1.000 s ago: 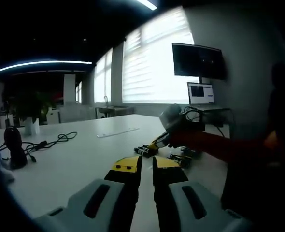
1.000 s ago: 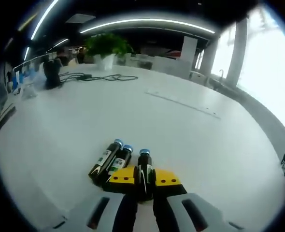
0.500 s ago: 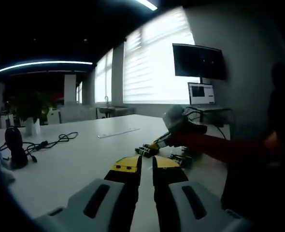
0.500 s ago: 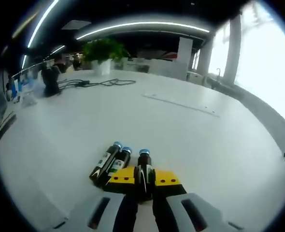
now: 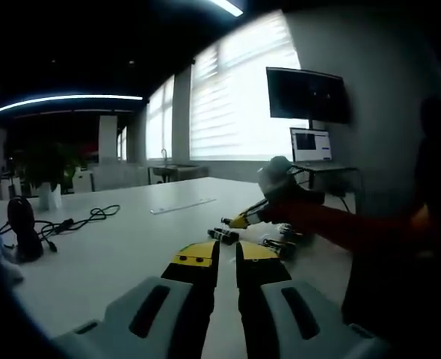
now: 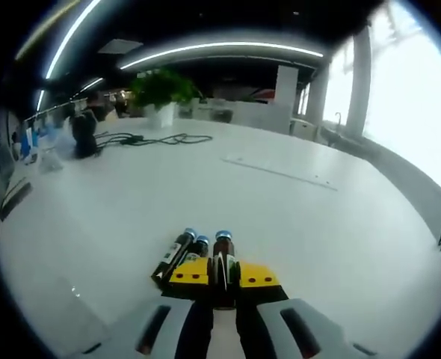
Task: Grip medicine bottles put into box
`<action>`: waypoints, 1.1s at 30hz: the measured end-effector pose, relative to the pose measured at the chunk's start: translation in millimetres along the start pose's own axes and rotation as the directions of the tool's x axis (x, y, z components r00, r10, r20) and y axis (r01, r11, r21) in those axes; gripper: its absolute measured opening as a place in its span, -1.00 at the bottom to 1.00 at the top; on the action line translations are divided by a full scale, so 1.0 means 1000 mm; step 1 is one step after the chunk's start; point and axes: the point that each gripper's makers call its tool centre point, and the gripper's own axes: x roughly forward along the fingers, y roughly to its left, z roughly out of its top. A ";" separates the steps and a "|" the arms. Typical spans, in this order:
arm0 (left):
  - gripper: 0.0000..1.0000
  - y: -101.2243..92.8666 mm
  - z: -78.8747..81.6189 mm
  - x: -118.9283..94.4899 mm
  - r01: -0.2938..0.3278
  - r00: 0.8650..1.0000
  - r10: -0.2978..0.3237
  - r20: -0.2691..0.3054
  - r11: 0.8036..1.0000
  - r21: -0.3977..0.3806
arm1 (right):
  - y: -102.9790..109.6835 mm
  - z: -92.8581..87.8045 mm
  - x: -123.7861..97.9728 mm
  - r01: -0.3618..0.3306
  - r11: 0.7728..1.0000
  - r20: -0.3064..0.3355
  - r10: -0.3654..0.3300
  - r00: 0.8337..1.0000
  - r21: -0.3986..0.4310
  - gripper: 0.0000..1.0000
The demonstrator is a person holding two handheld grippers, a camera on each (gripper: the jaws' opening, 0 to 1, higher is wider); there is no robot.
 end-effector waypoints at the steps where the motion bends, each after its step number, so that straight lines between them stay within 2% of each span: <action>1: -0.94 0.000 0.000 0.000 0.000 1.000 0.000 0.000 1.000 0.000 | 0.000 0.003 -0.002 -0.003 1.000 0.014 0.003 1.000 0.000 -0.87; 17: -0.94 -0.001 0.001 0.000 0.004 1.000 -0.004 0.002 1.000 0.000 | 0.015 0.020 -0.026 -0.040 0.999 0.072 0.040 0.997 -0.004 -0.88; 25: -0.94 -0.002 0.001 0.000 0.005 1.000 -0.005 0.002 1.000 -0.002 | 0.035 0.028 -0.049 -0.064 0.998 0.109 0.067 0.992 -0.025 -0.87; 33: -0.94 -0.002 0.001 0.000 0.007 1.000 -0.007 0.004 1.000 -0.005 | 0.055 0.026 -0.064 -0.090 0.995 0.121 0.094 0.988 -0.039 -0.87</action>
